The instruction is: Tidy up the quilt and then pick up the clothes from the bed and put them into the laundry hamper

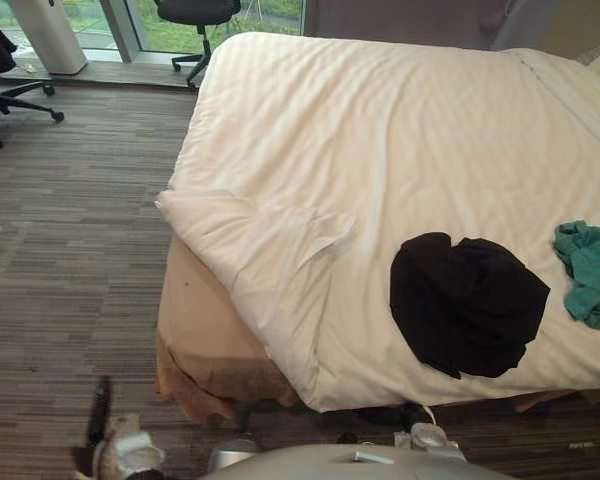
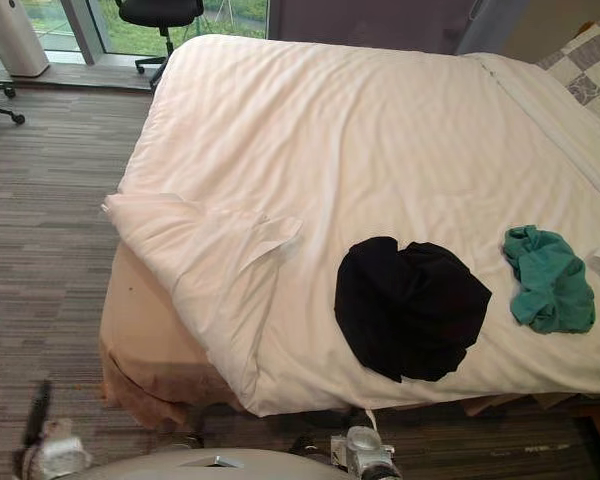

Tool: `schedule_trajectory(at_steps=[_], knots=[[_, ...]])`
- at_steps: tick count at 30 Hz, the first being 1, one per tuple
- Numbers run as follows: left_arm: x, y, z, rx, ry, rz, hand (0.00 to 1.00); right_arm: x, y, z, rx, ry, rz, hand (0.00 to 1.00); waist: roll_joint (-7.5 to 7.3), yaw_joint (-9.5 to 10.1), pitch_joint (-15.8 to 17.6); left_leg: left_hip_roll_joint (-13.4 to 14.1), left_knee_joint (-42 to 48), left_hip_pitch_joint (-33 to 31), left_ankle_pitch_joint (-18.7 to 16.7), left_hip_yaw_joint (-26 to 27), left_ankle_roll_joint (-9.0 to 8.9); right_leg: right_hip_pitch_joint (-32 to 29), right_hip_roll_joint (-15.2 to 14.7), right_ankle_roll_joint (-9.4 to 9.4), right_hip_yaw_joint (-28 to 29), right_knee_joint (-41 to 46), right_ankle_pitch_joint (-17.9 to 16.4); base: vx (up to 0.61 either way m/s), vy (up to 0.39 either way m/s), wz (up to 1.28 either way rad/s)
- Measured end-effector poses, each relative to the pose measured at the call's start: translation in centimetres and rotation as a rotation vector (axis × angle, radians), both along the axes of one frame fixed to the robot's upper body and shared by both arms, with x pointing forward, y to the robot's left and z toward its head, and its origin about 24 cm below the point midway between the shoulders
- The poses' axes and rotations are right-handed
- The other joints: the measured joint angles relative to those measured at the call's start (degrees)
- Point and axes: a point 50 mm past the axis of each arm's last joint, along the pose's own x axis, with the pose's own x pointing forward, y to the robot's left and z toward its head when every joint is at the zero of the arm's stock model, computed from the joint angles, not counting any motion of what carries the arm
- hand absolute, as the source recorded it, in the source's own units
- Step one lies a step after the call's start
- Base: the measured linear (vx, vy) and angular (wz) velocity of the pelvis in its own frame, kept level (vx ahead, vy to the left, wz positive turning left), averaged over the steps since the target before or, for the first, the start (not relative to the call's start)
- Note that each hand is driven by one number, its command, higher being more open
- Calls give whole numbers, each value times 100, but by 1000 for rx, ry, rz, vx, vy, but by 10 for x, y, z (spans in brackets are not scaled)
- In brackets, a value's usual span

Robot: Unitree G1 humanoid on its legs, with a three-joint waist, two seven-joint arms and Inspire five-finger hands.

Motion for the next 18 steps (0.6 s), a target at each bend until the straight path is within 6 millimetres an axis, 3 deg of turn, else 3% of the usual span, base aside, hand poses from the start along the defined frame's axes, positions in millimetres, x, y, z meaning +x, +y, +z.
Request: schedule_trajectory(at_steps=[2, 8, 12, 14, 16, 17, 18], knots=[[15, 25, 36, 204, 3, -31, 100, -1, -1, 0, -6, -2, 12, 100, -8, 12, -76, -40, -26, -19, 15, -84, 23, 16, -15, 1, -78, 2, 0, 26, 50, 17], [41, 50, 84, 419, -31, -55, 100, 1, -5, 1, -4, -7, 25, 100, 58, 47, -138, -122, 11, -99, 6, -96, 56, -64, -95, 40, -70, 4, 46, 11, 53, 2], [94, 51, 134, 719, 119, -334, 100, 0, -10, 2, -1, -4, 31, 100, 62, 84, -137, -117, 229, -137, -83, -69, 95, -66, -136, 21, -16, 17, 118, -28, 55, -5], [140, 42, 182, 1001, 197, -540, 100, 1, -10, 2, 2, -6, 33, 100, 101, 86, -121, -71, 407, -179, -169, 38, 108, -100, -136, -18, 117, 15, 200, -82, 41, -26], [164, 29, 211, 1155, 193, -631, 100, 3, -10, 3, 4, -16, 34, 100, 141, 8, -123, -58, 485, -199, -223, 136, 103, -151, -124, -17, 240, 0, 266, -87, 36, -28], [191, 6, 245, 1231, 106, -673, 100, 2, -11, 3, 5, -19, 26, 100, 152, 3, -130, -55, 561, -242, -297, 248, 108, -184, -108, -6, 300, -15, 285, -113, 52, -25], [206, -21, 277, 1395, 80, -750, 100, -2, -11, 1, 11, -2, 27, 100, 133, -19, -159, -81, 684, -401, -355, 162, 129, -195, -173, 3, 341, 9, 279, -90, 55, -21]])
